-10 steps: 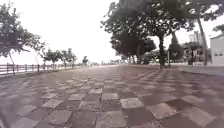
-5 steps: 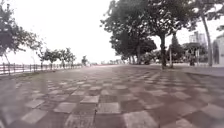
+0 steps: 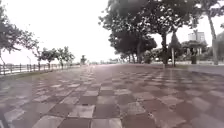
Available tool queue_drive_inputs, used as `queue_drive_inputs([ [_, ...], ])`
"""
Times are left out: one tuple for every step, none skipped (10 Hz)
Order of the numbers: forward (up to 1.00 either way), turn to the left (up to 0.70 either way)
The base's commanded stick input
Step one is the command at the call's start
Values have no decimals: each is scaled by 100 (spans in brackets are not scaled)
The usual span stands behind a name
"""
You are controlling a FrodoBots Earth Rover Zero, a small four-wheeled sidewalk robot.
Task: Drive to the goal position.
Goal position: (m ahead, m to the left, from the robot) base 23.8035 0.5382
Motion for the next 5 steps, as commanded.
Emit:
queue_drive_inputs([
  [100,0],
  [100,0],
  [100,0],
  [100,0],
  [100,37],
])
